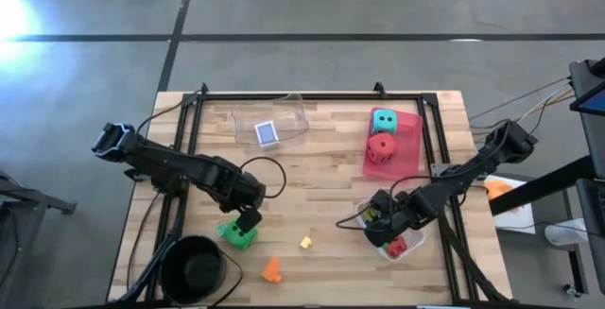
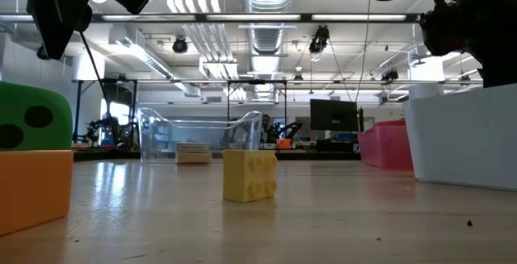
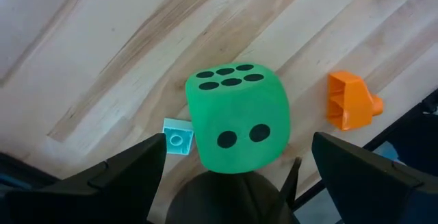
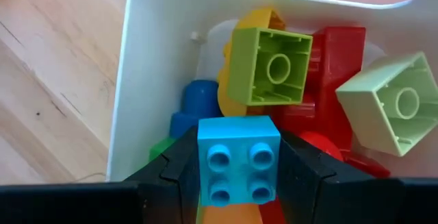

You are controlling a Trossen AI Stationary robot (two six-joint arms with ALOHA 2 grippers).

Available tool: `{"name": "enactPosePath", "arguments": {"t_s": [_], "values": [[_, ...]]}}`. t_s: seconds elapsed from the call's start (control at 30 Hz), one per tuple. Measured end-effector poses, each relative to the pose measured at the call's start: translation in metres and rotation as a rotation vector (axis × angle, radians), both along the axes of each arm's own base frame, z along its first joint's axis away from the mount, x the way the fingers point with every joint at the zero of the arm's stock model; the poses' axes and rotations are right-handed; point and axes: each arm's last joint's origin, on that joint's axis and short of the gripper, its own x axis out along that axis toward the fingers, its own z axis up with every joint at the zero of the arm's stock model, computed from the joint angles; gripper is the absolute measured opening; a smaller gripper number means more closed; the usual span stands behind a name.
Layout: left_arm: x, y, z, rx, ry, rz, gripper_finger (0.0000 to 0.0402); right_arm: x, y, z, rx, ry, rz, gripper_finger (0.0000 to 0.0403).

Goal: Pick & Place Toys
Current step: Put the blue game piece into the white bin, then put the green dice into the red bin

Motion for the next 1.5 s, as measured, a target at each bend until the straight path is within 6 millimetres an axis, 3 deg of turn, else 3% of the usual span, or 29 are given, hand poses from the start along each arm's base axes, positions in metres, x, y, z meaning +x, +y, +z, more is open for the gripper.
{"name": "enactPosePath", "arguments": {"t_s": [0.43, 0.7, 0.93, 1.23, 1.5], "values": [[-0.002, 0.0, -0.006, -0.005, 0.017, -0.008, 0.0371, -0.001, -0.001, 0.006, 0.008, -0.024, 0.03, 0.0136], [-0.003, -0.001, -0.013, -0.046, 0.039, -0.017, 0.0371, 0.0, 0.001, 0.009, 0.032, -0.019, 0.055, 0.0268], [-0.002, -0.003, -0.02, -0.103, 0.024, -0.025, 0.0371, 0.002, 0.003, 0.014, 0.048, -0.02, 0.063, 0.0322], [-0.006, -0.005, -0.047, -0.139, 0.041, 0.007, 0.0371, 0.007, 0.005, 0.037, 0.021, -0.021, 0.094, 0.0331], [-0.002, -0.016, -0.061, -0.187, -0.067, -0.006, 0.0372, 0.011, 0.006, 0.061, -0.036, -0.058, 0.11, 0.0332]]}}
